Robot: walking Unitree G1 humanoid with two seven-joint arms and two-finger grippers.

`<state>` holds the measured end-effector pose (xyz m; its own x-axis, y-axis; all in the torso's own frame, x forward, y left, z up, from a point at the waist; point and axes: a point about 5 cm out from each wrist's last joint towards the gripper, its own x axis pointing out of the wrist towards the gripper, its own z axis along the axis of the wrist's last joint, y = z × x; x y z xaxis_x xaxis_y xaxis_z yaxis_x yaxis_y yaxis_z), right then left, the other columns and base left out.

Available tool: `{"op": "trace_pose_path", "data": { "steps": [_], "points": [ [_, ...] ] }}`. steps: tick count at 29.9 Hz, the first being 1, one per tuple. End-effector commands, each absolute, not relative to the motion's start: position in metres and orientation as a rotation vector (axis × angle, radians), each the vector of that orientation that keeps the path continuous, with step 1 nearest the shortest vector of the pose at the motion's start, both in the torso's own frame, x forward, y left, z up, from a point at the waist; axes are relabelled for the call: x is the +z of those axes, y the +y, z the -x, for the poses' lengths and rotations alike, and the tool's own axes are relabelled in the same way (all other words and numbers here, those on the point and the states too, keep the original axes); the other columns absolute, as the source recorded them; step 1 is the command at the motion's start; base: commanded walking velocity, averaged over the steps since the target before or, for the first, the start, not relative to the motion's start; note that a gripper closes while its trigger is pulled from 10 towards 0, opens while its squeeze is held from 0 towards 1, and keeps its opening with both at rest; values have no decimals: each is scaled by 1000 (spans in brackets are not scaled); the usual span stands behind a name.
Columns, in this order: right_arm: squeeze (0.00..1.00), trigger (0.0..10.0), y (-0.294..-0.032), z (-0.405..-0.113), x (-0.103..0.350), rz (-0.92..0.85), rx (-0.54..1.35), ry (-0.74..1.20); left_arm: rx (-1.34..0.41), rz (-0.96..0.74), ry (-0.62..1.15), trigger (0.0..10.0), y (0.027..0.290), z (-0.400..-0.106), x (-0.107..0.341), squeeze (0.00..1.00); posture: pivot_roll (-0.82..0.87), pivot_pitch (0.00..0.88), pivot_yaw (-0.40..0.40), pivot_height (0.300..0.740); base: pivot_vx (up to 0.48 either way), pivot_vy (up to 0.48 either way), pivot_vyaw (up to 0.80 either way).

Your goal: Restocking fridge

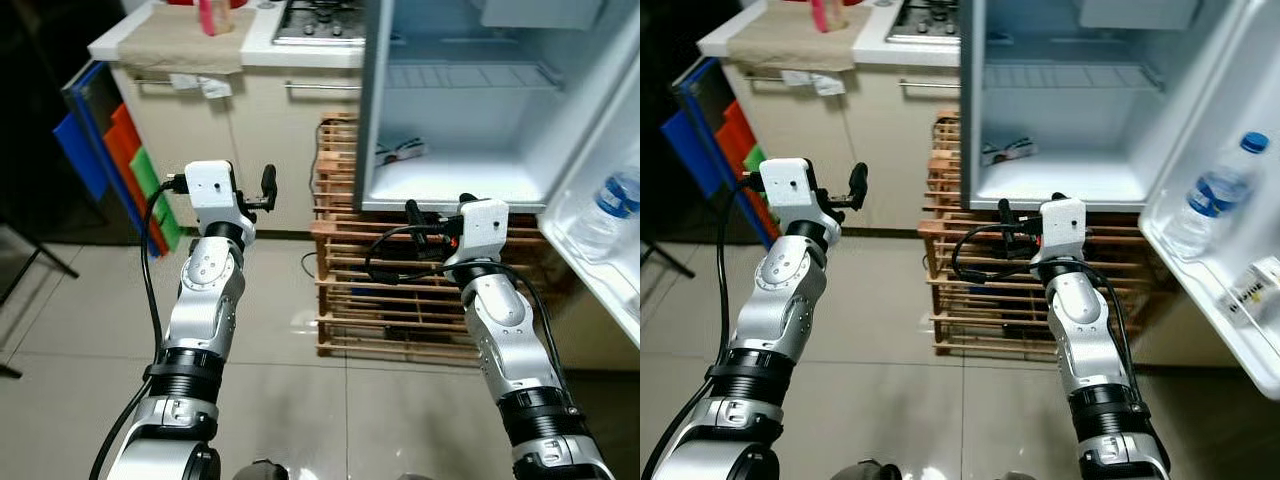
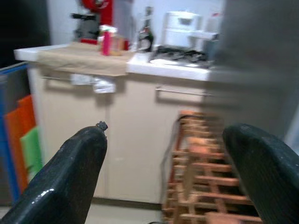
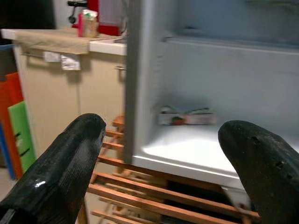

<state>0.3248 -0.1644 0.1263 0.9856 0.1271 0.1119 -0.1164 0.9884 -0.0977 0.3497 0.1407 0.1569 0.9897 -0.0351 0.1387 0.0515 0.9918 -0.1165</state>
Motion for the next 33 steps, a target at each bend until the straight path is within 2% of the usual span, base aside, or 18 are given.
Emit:
{"op": "trace_pose_path", "data": {
  "steps": [1, 4, 16, 23, 33],
  "points": [
    [267, 10000, -165, -325, 122, 91, 96, -92, -51, 84, -137, 10000, 145, -353, 159, 0, -158, 22, 42, 735, 0, 480, 0],
    [259, 10000, -164, -322, 122, 102, 91, -107, -76, 32, -119, 10000, 141, -354, 157, 0, -160, 21, 45, 735, 0, 160, 0],
    [263, 10000, -166, -320, 121, 102, 62, -116, -91, 71, -121, 10000, 137, -356, 157, 0, -168, 19, 55, 735, 0, 0, 0],
    [267, 10000, -179, -306, 116, 78, -13, -145, -79, 67, -126, 10000, 140, -355, 158, 0, -167, 24, 58, 735, 349, 128, 0],
    [275, 10000, -196, -300, 112, 80, -71, -128, -90, 61, -108, 10000, 138, -357, 156, 0, -182, 26, 70, 735, 454, 0, 0]
  ]
}}
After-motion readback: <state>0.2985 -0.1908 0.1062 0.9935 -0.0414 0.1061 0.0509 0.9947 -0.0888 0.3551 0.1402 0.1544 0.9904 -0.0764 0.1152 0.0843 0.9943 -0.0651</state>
